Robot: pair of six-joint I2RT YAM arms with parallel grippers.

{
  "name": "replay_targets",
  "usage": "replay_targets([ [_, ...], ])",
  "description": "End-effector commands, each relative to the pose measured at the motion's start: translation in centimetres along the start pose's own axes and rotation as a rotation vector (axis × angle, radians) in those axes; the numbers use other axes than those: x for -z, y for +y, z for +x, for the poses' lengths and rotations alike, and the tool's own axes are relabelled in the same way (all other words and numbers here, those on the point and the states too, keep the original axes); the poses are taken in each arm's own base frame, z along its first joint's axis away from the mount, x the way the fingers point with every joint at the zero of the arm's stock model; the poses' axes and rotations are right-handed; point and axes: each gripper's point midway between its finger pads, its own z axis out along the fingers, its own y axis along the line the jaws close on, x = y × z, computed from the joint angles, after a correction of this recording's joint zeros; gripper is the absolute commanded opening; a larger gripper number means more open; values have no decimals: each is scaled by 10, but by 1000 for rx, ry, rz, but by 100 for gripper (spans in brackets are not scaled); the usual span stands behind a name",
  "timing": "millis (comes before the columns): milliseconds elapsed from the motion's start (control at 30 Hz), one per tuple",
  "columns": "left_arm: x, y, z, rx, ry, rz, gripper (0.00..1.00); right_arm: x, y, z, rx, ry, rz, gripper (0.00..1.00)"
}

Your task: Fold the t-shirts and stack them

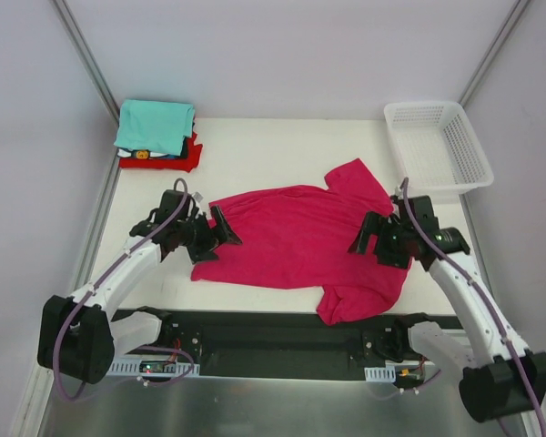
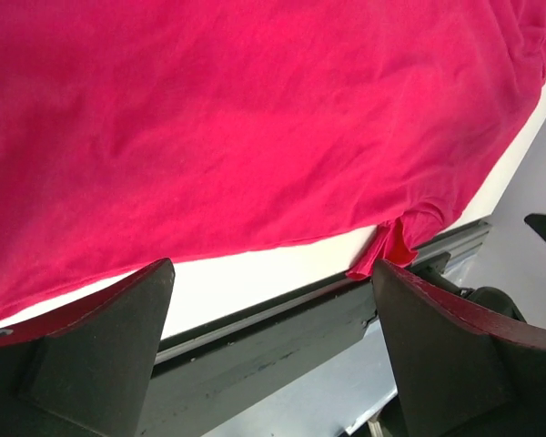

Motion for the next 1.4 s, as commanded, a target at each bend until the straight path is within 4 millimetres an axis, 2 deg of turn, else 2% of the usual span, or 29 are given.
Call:
replay_targets([
  [0,5,-23,-25,-63,-71,15,86,-13,30,-52,25,-61,-58,96],
  [33,7,-29,-32,-73,-89,22,83,-28,31,-54,24,-6,-51,96],
  [100,4,-34,-43,-92,-102,13,79,-34,46,-77,37,-12,-72,96],
  [133,5,-43,-52,-105,-120,19,77,-52,42,-81,31,40,-39,96],
  [167,4,-44,-57,-117,-125,10,74,-56,39,-84,37,64,-10,96],
  [200,-4,-33,-63,-123,-126,-60,72,-56,40,-104,51,33,28,96],
  [233,-2,-38,-74,-136,-144,-88,72,-60,36,-109,64,36,67,96],
  [267,-4,-33,-78,-143,-139,-133,73,-70,24,-105,68,103,135,96],
  [300,-14,-10,-77,-147,-100,-259,74,-72,14,-113,86,95,208,96],
  [333,-15,-13,-87,-162,-110,-289,74,-67,12,-120,96,99,245,96],
  [367,-20,-6,-90,-171,-103,-333,74,-75,6,-119,103,133,285,96],
  [400,-31,7,-88,-179,-60,-390,74,-73,-8,-127,135,116,378,96],
  [433,-33,10,-93,-190,-67,-433,73,-69,-11,-132,144,123,409,96],
  [500,-44,24,-92,-193,-28,-493,74,-69,-28,-138,182,136,514,96],
  [533,-43,26,-95,-193,-29,-522,74,-65,-34,-136,193,166,551,96],
  [567,-45,27,-94,-192,-16,-532,74,-61,-38,-143,205,150,590,96],
  [600,-47,33,-97,-196,-19,-567,74,-63,-40,-142,210,166,599,96],
  [767,-50,34,-100,-195,-16,-590,74,-64,-49,-137,233,183,635,96],
  [800,-53,36,-99,-194,-8,-595,74,-71,-50,-126,227,219,613,96],
  [867,-55,39,-95,-190,6,-604,75,-81,-45,-120,215,224,559,96],
  [900,-58,41,-92,-187,17,-610,74,-89,-45,-106,196,265,522,96],
  [933,-60,44,-87,-185,28,-617,75,-93,-41,-105,191,252,495,96],
  [1000,-61,46,-81,-185,33,-627,75,-101,-40,-86,167,289,452,96],
  [1067,-62,50,-72,-180,42,-643,75,-108,-34,-79,150,290,401,96],
  [1133,-63,54,-65,-187,48,-654,74,-112,-39,-67,153,311,405,96],
  [1333,-67,62,-42,-174,90,-663,73,-116,-47,-48,160,333,411,96],
  [1367,-67,62,-39,-171,90,-662,72,-117,-49,-39,159,351,405,96],
])
